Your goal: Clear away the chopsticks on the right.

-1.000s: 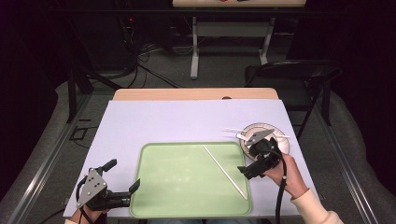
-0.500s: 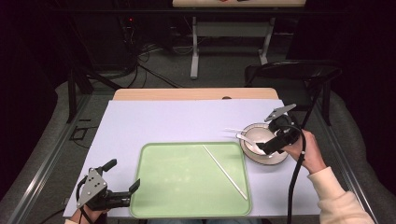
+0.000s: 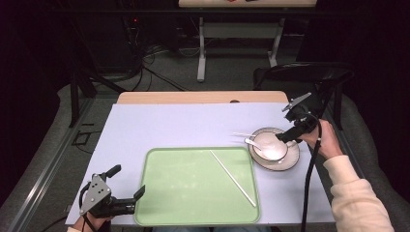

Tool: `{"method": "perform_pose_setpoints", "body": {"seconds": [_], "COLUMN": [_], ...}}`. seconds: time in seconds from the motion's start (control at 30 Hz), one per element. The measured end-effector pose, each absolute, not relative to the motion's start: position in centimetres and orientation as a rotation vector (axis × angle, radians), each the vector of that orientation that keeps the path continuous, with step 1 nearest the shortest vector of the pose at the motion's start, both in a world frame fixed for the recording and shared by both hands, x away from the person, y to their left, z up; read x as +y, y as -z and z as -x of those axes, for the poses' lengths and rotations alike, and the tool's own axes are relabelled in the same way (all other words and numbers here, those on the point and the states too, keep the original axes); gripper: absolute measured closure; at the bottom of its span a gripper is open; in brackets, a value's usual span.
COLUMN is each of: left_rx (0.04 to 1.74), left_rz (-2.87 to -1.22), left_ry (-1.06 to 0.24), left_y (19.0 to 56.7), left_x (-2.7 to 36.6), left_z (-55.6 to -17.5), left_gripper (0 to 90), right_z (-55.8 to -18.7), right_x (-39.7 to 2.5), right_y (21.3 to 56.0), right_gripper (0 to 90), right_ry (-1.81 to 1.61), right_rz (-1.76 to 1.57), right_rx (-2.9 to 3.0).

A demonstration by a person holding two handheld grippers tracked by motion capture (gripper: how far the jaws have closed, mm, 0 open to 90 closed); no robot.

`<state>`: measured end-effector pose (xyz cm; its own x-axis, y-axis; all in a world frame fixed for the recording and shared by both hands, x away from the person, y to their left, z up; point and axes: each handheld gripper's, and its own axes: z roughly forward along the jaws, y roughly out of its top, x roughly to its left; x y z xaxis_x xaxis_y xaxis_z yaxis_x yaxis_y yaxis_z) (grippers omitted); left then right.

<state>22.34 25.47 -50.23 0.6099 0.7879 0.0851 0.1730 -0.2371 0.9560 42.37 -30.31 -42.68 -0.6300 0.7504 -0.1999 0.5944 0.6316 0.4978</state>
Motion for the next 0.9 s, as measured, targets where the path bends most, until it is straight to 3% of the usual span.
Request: {"method": "perform_pose_setpoints", "body": {"seconds": [0.17, 0.67, 0.9], "left_rx": [0.789, 0.79, 0.789], "left_rz": [-1.748, -1.746, -1.746], "left_ry": [-0.702, -0.703, -0.702], "left_y": [50.2, 50.2, 50.2], "left_x": [25.5, 25.5, 25.5], "left_z": [-22.4, -22.4, -22.4], "left_gripper": [0.0, 0.0, 0.0], "right_z": [-44.2, -46.7, -46.8], "right_x": [-31.1, -32.3, -32.3], "right_y": [43.3, 46.5, 47.6], "right_gripper": [0.1, 44.5, 56.7], "right_ry": [-0.47, -0.258, -0.221], "right_rz": [-1.082, -1.11, -1.114], "right_rx": [2.477, 2.592, 2.652]}}
